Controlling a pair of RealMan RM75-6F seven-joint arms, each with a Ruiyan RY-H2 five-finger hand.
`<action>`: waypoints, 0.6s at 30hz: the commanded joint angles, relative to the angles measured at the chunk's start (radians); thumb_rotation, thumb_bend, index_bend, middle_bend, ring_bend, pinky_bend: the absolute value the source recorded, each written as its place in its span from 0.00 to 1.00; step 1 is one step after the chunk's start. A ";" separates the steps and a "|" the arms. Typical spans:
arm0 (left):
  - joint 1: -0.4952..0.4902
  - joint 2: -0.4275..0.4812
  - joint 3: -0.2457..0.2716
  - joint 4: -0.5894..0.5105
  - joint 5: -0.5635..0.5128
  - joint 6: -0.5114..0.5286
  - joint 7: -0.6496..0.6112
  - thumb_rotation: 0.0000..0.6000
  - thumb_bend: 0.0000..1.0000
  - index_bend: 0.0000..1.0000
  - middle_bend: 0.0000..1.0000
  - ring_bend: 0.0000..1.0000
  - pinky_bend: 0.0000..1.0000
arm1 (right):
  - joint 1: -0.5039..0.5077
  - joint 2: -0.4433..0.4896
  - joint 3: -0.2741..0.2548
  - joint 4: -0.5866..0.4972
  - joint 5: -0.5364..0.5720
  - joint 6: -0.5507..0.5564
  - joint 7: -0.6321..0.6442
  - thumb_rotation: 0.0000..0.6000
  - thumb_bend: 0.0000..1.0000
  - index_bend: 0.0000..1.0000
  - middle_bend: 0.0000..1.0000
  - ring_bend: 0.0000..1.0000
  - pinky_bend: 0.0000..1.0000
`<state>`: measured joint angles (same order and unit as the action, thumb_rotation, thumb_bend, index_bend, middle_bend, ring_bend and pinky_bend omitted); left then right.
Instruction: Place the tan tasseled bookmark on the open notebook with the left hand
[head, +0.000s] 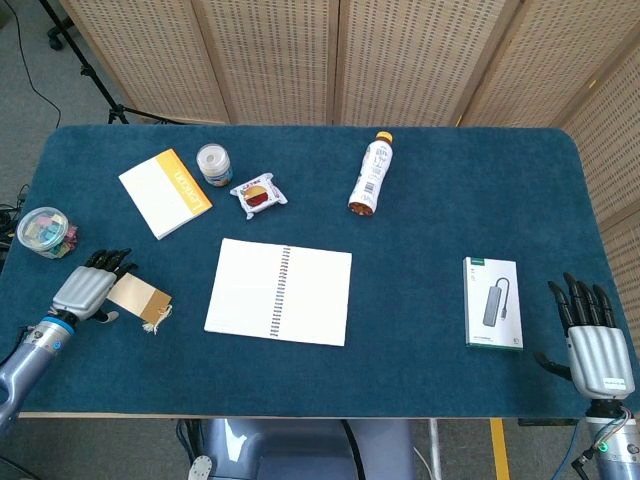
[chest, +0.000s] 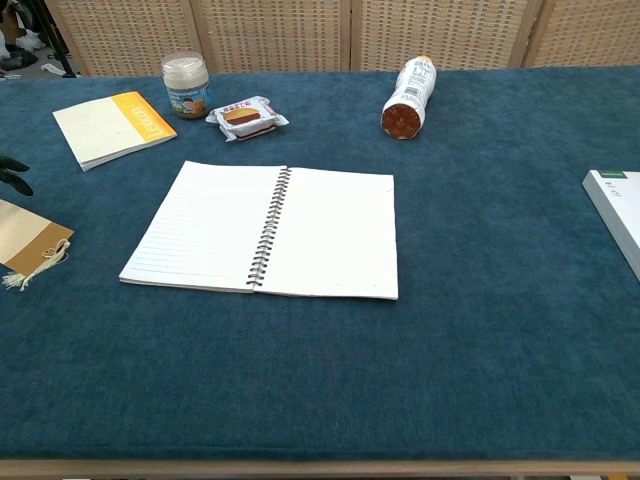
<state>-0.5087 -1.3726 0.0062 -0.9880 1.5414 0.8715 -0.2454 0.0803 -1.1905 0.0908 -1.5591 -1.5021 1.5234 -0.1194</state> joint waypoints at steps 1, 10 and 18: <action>-0.007 -0.006 0.000 0.000 -0.003 -0.004 -0.002 1.00 0.18 0.20 0.00 0.00 0.00 | 0.000 0.002 0.001 -0.001 0.001 0.000 0.002 1.00 0.03 0.00 0.00 0.00 0.00; -0.025 -0.005 0.003 -0.023 -0.032 -0.034 0.025 1.00 0.32 0.32 0.00 0.00 0.00 | 0.001 0.006 0.002 -0.004 0.007 -0.005 0.008 1.00 0.03 0.00 0.00 0.00 0.00; -0.024 0.002 0.009 -0.037 -0.049 -0.034 0.033 1.00 0.37 0.44 0.00 0.00 0.00 | 0.001 0.011 -0.001 -0.008 0.006 -0.010 0.014 1.00 0.03 0.00 0.00 0.00 0.00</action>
<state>-0.5333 -1.3713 0.0151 -1.0240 1.4930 0.8365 -0.2129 0.0815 -1.1794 0.0897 -1.5674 -1.4965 1.5133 -0.1051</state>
